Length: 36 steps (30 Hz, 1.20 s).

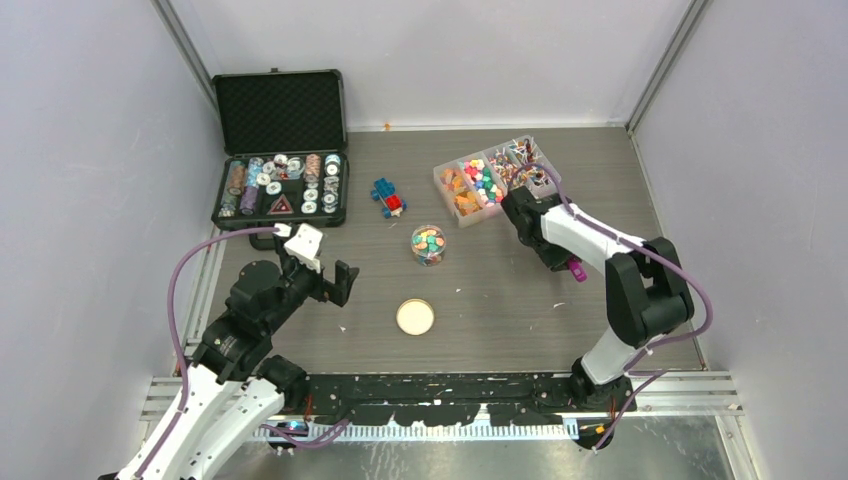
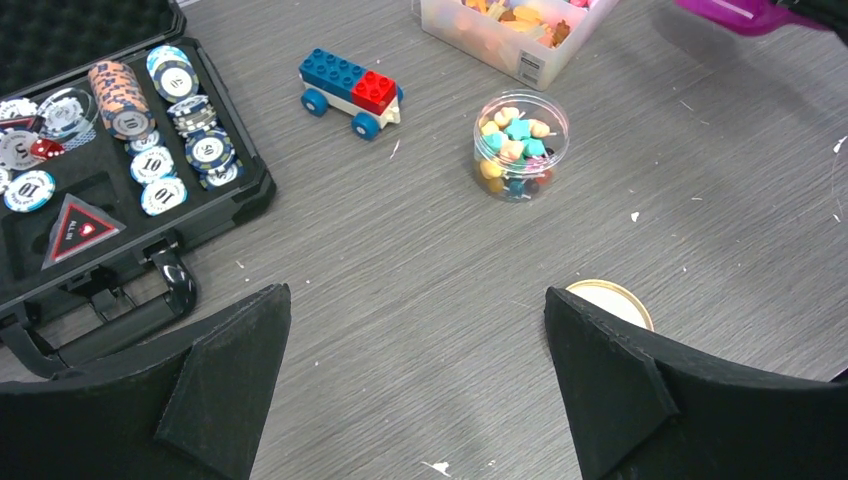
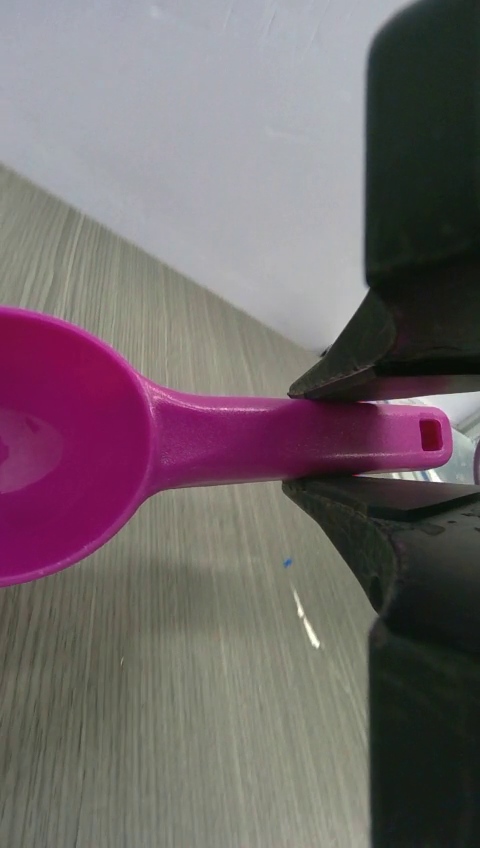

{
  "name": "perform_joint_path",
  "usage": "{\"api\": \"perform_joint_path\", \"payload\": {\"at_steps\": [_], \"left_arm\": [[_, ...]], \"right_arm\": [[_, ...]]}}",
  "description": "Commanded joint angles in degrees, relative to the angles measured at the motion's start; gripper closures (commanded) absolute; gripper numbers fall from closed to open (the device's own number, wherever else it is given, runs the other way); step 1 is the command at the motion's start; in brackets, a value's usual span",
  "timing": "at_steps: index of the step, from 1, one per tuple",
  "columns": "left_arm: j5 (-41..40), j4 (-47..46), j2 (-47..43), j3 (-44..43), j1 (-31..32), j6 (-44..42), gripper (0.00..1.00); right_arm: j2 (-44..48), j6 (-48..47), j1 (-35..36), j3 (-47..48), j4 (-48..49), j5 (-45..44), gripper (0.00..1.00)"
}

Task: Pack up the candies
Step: Place the spatula at the center of the board, then pick up the bottle lid at the center of the board.

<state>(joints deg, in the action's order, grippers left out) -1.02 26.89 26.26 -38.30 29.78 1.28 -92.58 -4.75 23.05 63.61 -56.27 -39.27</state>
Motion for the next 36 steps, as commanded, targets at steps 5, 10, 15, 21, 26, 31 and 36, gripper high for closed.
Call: {"api": "perform_joint_path", "payload": {"at_steps": [5, 10, 15, 21, 26, 31, 36], "left_arm": [[-0.7, -1.4, 1.1, 0.0, 0.9, 0.2, 0.00], [-3.6, -1.1, 2.6, -0.3, 0.9, 2.0, 0.00], [-8.5, 1.2, 4.6, -2.1, 0.9, 8.6, 0.00], [-2.6, 5.1, 10.4, -5.4, 0.9, 8.1, 0.00], [0.1, 6.6, 15.4, -6.8, 0.9, 11.9, 0.07], [6.8, 7.0, 21.7, -7.6, 0.9, 17.7, 0.20], [10.0, 4.1, 29.1, -6.8, 1.0, 23.0, 0.33]], "right_arm": [[-0.7, 2.4, -4.0, -3.7, 6.2, 9.3, 0.87], [-3.5, 1.0, -4.7, -3.8, 5.9, 12.4, 0.75], [-5.0, 3.4, -4.9, -1.6, 3.7, 11.0, 0.60], [1.9, 4.1, -4.9, 1.9, 1.3, 12.1, 0.26], [7.3, 6.4, -4.9, 5.0, -0.6, 14.1, 0.25], [14.1, 11.4, -3.9, 5.9, 4.3, 21.6, 0.25], [22.3, 15.1, -3.5, 1.7, 14.6, 30.6, 0.24]]}}
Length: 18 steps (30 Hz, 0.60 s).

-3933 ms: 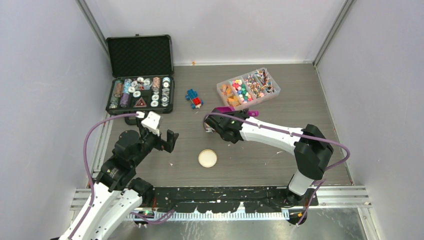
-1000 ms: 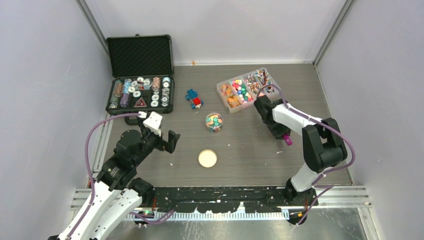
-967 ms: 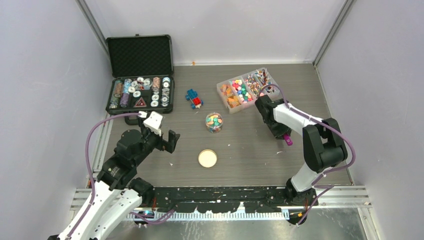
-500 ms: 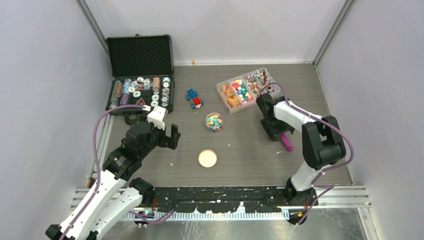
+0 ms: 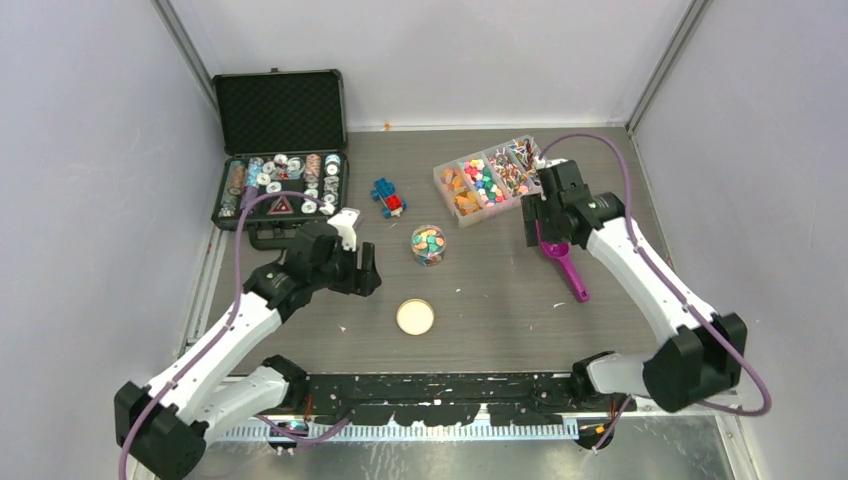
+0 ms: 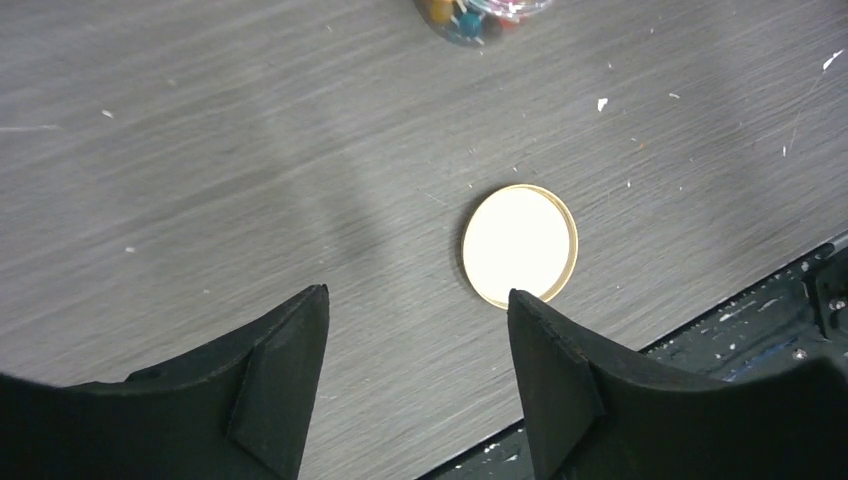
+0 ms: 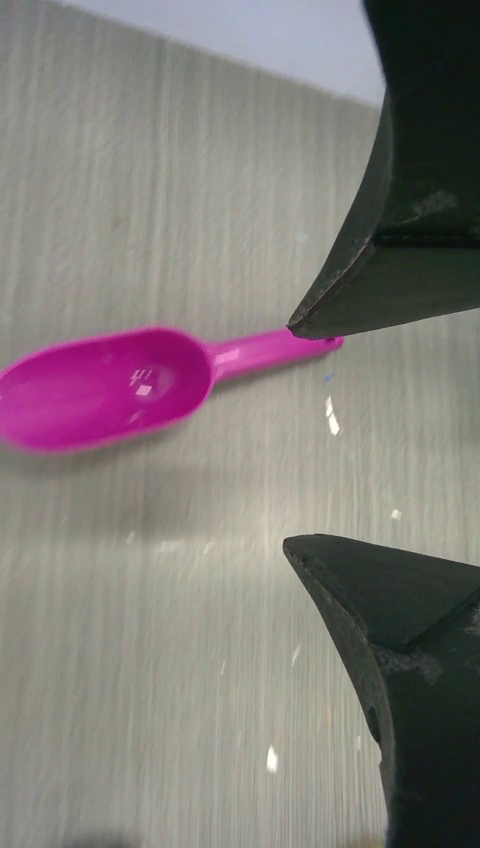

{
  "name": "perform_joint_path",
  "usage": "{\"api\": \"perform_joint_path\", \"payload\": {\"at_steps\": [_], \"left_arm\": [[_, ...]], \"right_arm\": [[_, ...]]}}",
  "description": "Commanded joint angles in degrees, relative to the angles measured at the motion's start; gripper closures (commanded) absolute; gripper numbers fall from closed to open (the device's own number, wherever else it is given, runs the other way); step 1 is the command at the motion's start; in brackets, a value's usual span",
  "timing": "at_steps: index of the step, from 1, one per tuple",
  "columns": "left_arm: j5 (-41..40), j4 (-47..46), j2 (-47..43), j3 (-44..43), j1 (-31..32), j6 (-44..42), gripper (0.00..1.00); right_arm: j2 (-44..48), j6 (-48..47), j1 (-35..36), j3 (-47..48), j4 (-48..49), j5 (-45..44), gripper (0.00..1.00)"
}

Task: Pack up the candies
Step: Pick up the bottle lid at the center of the board.

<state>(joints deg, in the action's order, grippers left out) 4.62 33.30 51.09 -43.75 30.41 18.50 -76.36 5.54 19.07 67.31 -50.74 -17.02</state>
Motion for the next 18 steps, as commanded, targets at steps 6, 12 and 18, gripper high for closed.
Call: {"api": "perform_joint_path", "payload": {"at_steps": [6, 12, 18], "left_arm": [[-1.0, -3.7, 13.3, -1.7, 5.0, 5.5, 0.42], [0.1, -10.7, 20.1, -0.2, 8.6, 7.7, 0.50], [0.6, -14.9, 25.1, 1.1, 9.2, 9.1, 0.55]], "right_arm": [[14.2, 13.8, 0.5, -6.6, 14.1, 0.2, 0.24], [18.1, 18.4, 0.5, -8.4, 14.9, 3.3, 0.23], [22.0, 18.7, 0.4, -11.5, 17.7, 11.1, 0.23]]}}
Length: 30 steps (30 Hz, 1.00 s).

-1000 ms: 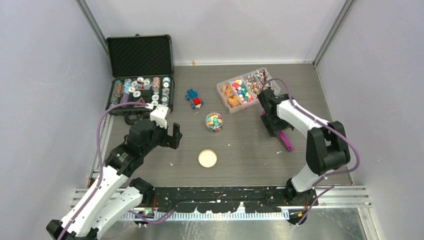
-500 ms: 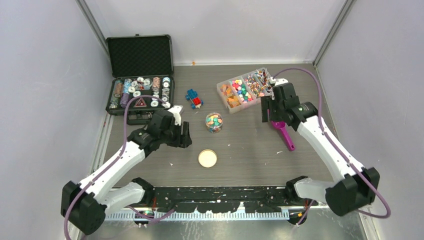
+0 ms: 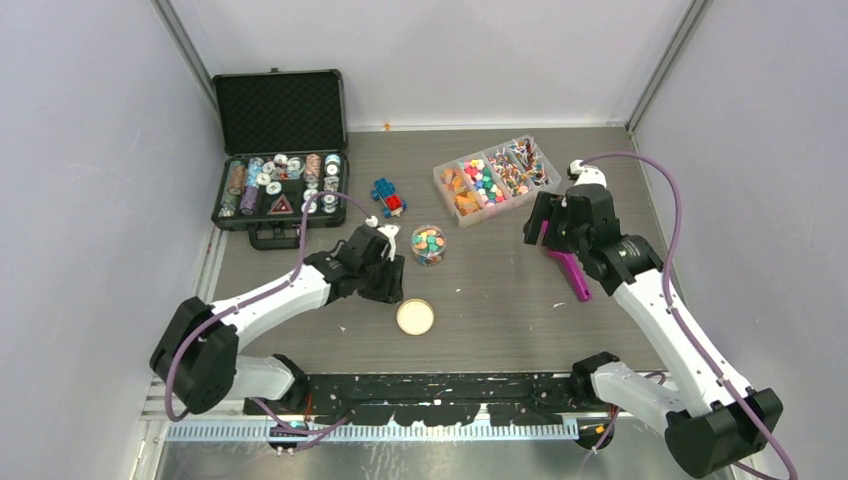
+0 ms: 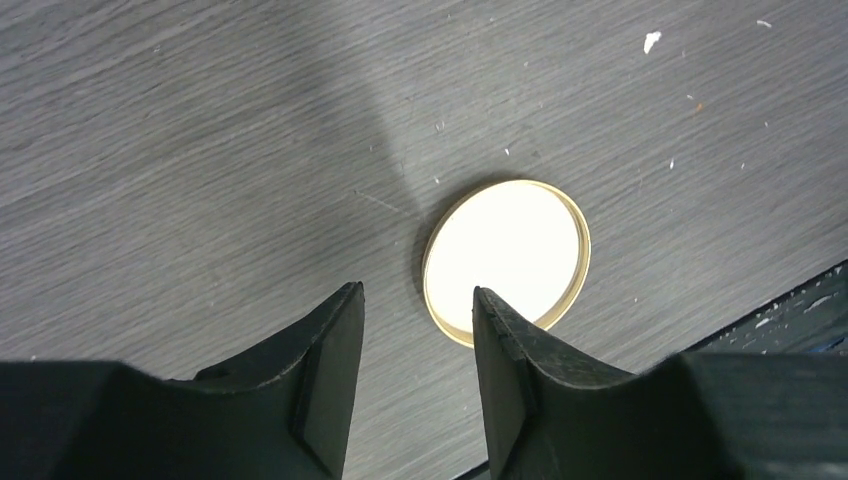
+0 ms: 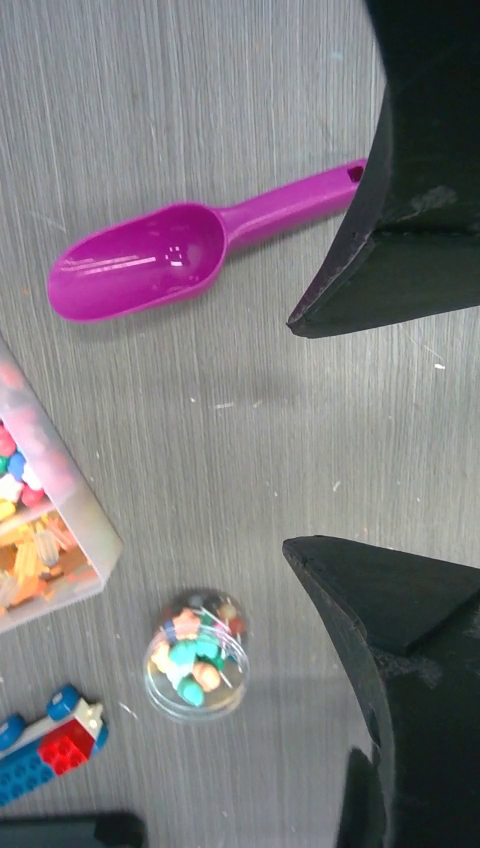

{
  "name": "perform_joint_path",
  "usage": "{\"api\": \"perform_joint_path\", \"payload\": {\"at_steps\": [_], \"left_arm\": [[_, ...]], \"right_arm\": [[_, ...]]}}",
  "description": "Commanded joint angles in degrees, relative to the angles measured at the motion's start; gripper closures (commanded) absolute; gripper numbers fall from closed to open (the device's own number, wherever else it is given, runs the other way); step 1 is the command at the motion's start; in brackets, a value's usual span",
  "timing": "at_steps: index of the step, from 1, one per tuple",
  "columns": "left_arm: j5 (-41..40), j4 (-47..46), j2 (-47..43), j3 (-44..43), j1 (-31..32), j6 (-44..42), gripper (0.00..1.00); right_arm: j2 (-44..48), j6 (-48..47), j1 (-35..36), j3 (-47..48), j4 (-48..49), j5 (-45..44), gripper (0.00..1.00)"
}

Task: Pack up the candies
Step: Pick up the bottle lid at the center of the board.

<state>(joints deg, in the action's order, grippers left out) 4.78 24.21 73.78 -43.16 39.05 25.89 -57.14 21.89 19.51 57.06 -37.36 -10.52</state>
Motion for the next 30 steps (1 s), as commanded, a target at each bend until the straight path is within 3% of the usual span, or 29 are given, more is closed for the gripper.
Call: {"api": "perform_joint_path", "payload": {"at_steps": [1, 6, 12, 21, 30], "left_arm": [[0.5, -6.3, 3.3, 0.7, 0.6, 1.7, 0.55], [-0.5, -7.1, 6.7, 0.7, 2.9, 1.0, 0.55], [-0.9, -8.2, 9.5, 1.2, 3.8, 0.4, 0.62], [1.1, -7.6, 10.6, 1.7, 3.9, -0.7, 0.99], [4.9, -6.7, 2.8, 1.3, 3.7, 1.7, 1.00]], "right_arm": [[3.2, 2.5, 0.0, -1.5, 4.7, 4.9, 0.23], [3.7, 3.8, 0.1, -2.5, 5.5, 8.1, 0.23], [5.4, 4.3, 0.1, -4.5, 6.0, 9.6, 0.23], [8.8, 5.0, 0.0, -6.8, 9.1, 13.2, 0.23], [9.9, 6.3, 0.1, -11.8, 21.0, 21.0, 0.22]]}}
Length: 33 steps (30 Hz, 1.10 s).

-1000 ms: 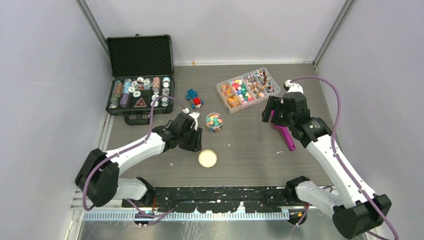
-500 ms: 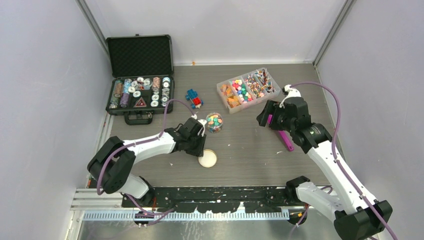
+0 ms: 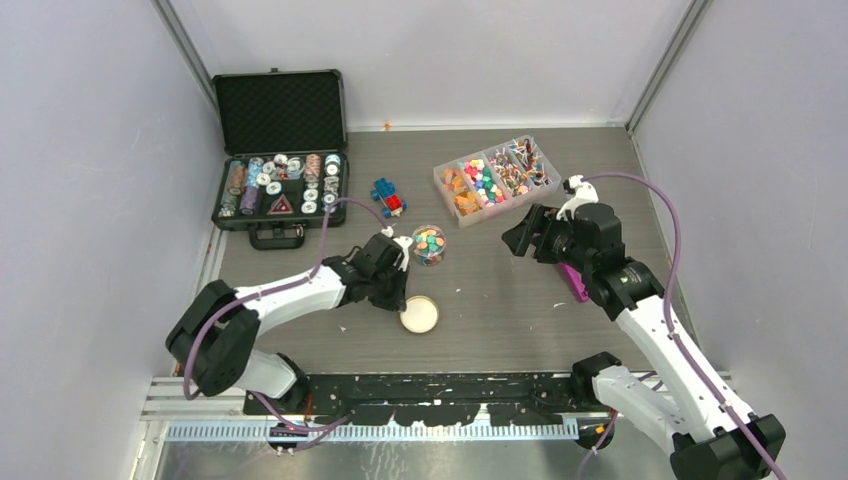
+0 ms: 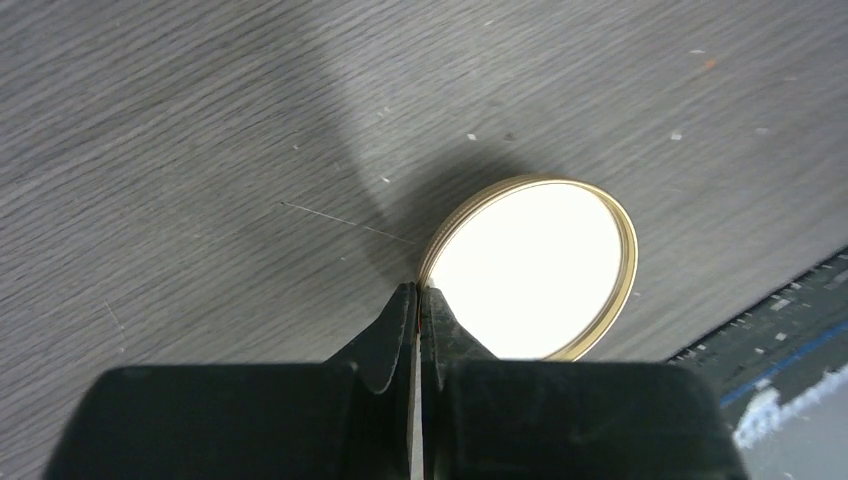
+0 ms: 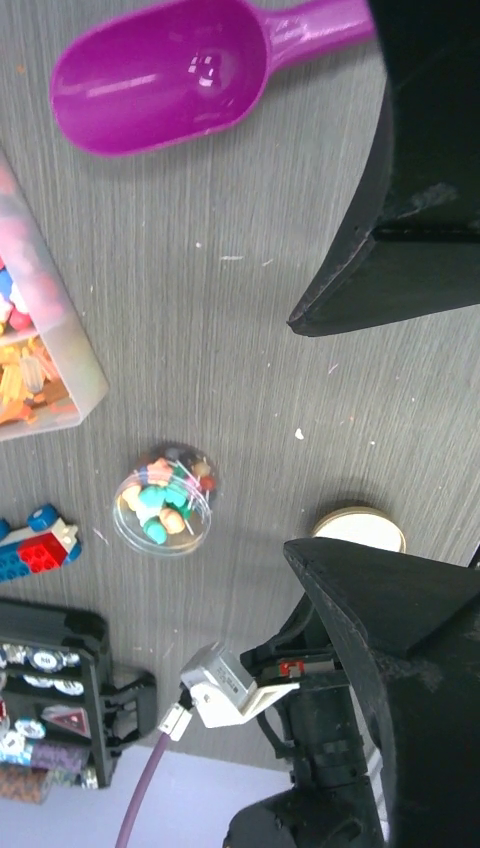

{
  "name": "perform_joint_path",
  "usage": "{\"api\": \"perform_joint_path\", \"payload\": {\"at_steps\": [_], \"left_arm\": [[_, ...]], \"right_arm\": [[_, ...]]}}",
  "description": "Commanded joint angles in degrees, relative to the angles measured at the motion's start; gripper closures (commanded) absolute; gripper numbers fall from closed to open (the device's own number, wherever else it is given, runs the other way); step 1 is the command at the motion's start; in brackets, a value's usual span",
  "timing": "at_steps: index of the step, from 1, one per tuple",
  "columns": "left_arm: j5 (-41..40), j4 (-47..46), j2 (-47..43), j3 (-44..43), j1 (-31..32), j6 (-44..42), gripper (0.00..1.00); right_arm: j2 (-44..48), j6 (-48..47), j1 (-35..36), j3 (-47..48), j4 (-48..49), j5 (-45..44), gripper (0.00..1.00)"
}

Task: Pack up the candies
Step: Pick up the bottle lid at the center of the board.

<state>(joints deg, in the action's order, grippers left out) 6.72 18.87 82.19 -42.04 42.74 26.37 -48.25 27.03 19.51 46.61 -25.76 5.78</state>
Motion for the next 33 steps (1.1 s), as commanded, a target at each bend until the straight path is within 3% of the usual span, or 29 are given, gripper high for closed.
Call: {"api": "perform_joint_path", "payload": {"at_steps": [1, 7, 11, 13, 20, 26, 33], "left_arm": [[3.9, -1.9, -6.6, 0.4, -0.1, 1.9, 1.00], [17.7, -8.9, -12.2, 1.8, -4.1, 12.4, 1.00], [25.1, -16.4, -15.5, 2.1, -6.2, 21.1, 1.00], [27.3, -18.4, -16.8, 1.9, -6.3, 24.5, 1.00], [32.7, -40.9, -16.7, 5.3, -6.4, 44.4, 1.00], [33.6, -53.3, -14.9, 6.3, -6.3, 54.3, 1.00], [32.8, -57.7, -14.6, 6.6, -6.3, 57.7, 1.00]], "right_arm": [[1.3, 1.4, 0.1, -2.4, 11.9, 5.8, 0.22], [5.4, -2.1, 0.2, -12.6, 38.1, 17.0, 0.22], [9.4, -7.4, 0.6, -23.0, 62.6, 23.6, 0.21], [8.8, -8.8, 0.6, -24.6, 69.0, 25.0, 0.18], [0.4, -6.4, 2.6, -25.9, 90.2, 31.2, 0.18], [-3.5, -9.8, 7.4, -25.9, 95.1, 31.2, 0.16], [-3.9, -10.5, 11.3, -25.4, 96.6, 32.4, 0.15]]}}
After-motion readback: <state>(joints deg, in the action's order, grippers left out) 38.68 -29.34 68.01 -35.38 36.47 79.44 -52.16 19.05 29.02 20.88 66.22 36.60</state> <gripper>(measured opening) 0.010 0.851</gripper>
